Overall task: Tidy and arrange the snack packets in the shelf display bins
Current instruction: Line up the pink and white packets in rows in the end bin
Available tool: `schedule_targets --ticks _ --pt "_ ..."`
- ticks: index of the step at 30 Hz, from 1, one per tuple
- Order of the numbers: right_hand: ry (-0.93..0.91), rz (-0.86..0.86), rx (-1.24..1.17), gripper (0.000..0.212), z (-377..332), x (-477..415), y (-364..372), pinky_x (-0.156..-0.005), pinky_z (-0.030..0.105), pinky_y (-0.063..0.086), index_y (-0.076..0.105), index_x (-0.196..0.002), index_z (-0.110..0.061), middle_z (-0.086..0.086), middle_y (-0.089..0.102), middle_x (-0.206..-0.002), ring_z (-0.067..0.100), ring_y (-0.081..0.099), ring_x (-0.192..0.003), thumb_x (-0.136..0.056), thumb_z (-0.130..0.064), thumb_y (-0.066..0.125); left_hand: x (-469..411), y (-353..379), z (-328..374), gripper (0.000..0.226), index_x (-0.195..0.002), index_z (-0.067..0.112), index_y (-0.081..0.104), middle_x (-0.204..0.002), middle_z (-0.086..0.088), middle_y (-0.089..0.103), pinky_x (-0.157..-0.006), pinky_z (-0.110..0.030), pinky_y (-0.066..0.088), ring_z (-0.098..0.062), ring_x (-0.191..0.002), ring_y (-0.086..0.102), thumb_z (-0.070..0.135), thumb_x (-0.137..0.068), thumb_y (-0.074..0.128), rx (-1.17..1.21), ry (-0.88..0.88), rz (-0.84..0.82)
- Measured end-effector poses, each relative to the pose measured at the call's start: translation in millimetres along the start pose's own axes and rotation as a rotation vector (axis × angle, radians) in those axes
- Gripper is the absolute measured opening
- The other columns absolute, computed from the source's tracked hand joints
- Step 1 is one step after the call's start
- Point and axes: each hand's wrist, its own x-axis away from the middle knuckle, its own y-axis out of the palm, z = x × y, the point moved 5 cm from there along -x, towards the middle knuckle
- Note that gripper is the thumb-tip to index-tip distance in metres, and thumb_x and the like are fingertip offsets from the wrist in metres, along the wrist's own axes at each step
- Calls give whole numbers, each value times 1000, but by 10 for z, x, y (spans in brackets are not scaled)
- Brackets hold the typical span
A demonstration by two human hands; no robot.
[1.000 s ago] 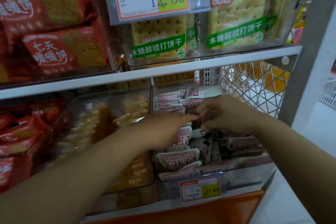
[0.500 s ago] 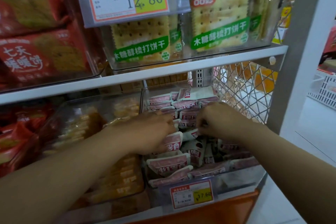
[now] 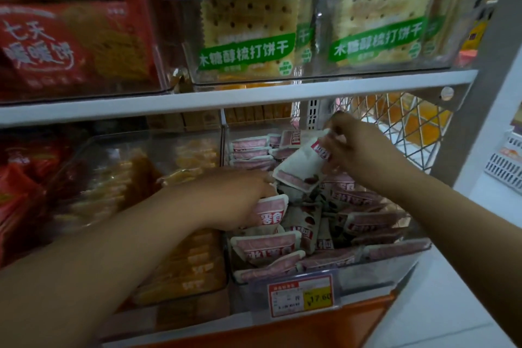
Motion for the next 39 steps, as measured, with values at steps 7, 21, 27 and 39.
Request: schedule_targets --ticks 7,21,27,39 --pt "336 377 -452 18 258 -87 -113 -66 50 56 59 -75 -18 13 66 -72 30 68 -62 -90 -26 55 13 -18 -1 40 -126 27 50 -132 4 45 -101 -38 36 -19 -118 47 40 -89 57 -27 -29 16" --pt "291 32 -217 54 372 -360 133 -83 24 51 47 -135 -9 14 63 -109 23 62 -102 -85 -10 66 -22 6 -31 38 -128 33 50 -129 9 47 -110 -41 18 -14 -123 43 38 -90 56 17 -69 26" --pt "60 -271 314 51 351 -303 272 -111 36 24 48 -135 -25 9 34 -148 31 36 -132 -87 -30 63 5 9 -21 40 -130 31 48 -134 9 45 -114 -44 11 -15 -127 41 38 -91 55 -7 -88 14" --pt "-89 -809 220 41 -71 175 442 -91 29 48 66 -113 -22 -9 67 -110 7 62 -95 -74 -33 76 26 54 -58 17 -105 23 60 -114 7 58 -101 -43 36 -16 -106 53 28 -88 60 137 -142 83"
